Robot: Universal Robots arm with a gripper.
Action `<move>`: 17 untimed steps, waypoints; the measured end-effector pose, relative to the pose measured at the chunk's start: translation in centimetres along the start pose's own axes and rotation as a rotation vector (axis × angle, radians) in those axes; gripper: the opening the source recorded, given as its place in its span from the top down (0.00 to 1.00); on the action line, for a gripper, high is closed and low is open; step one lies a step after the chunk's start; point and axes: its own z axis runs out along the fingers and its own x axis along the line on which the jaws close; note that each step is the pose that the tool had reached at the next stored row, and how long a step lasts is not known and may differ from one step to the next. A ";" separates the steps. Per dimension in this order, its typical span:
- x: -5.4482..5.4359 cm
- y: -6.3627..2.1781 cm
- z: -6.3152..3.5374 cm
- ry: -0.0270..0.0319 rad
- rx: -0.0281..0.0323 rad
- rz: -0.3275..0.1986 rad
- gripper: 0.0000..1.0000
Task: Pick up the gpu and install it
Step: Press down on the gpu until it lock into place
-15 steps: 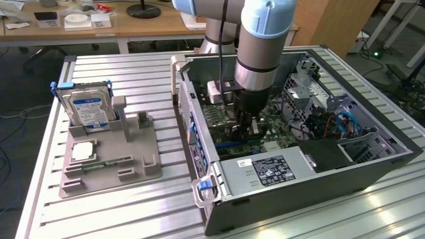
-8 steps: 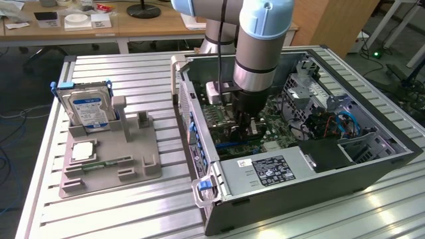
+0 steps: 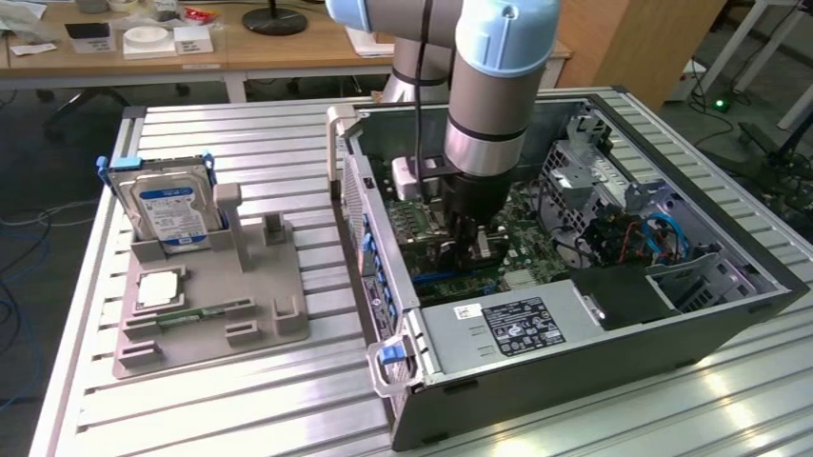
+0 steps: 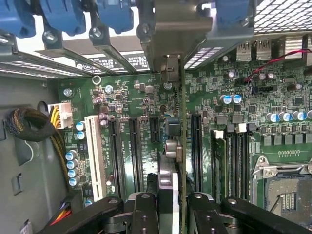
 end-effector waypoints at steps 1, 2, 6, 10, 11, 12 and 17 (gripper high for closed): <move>0.0 0.02 0.02 0.0001 0.0000 0.000 0.72; 0.0 0.02 0.05 0.0000 -0.0001 0.000 0.72; 0.0 0.04 0.26 -0.0004 0.0001 0.000 0.72; 0.0 0.05 0.36 -0.0004 -0.0001 0.000 0.72; 0.0 0.05 0.36 -0.0004 -0.0001 0.000 0.72; 0.0 0.05 0.37 -0.0006 0.0000 0.000 0.72; 0.0 0.07 0.37 -0.0008 0.0001 0.000 0.72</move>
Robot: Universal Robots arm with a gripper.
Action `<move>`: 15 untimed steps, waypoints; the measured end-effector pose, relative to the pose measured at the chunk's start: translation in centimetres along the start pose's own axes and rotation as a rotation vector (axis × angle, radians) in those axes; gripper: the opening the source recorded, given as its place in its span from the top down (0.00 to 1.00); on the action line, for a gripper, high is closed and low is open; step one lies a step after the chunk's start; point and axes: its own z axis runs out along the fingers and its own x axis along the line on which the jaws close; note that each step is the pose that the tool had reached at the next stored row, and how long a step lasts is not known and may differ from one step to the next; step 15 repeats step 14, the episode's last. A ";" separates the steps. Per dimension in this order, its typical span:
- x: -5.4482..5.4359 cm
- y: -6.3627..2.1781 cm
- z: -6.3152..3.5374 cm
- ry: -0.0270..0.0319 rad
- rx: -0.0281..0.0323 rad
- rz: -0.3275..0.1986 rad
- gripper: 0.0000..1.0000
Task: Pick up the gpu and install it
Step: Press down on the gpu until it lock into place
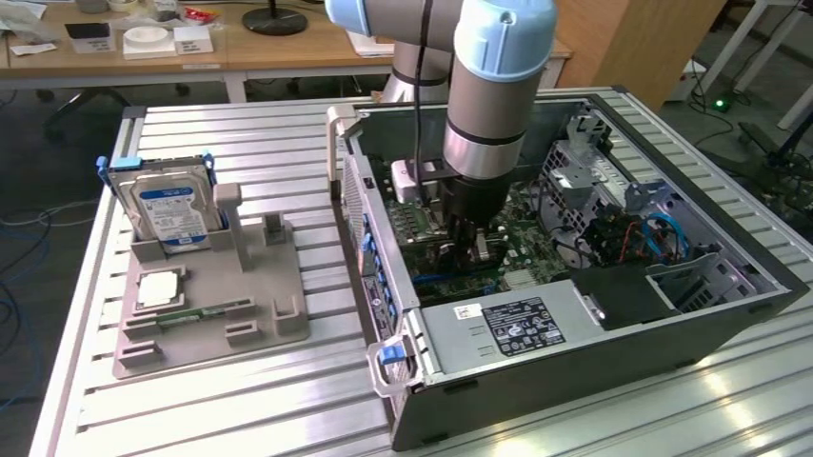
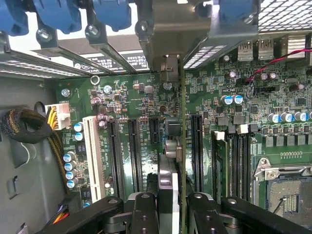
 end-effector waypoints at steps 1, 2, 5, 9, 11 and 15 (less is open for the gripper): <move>0.0 0.00 -0.01 -0.0001 0.0000 -0.001 0.72; 0.0 0.00 -0.04 -0.0001 0.0000 -0.001 0.72; -0.1 0.00 -0.07 -0.0001 -0.0001 -0.003 0.72; -0.2 0.01 -0.07 -0.0006 -0.0001 -0.011 0.72; -0.2 0.01 -0.06 -0.0008 -0.0001 -0.016 0.72; -0.3 0.00 -0.04 -0.0017 0.0000 -0.028 0.72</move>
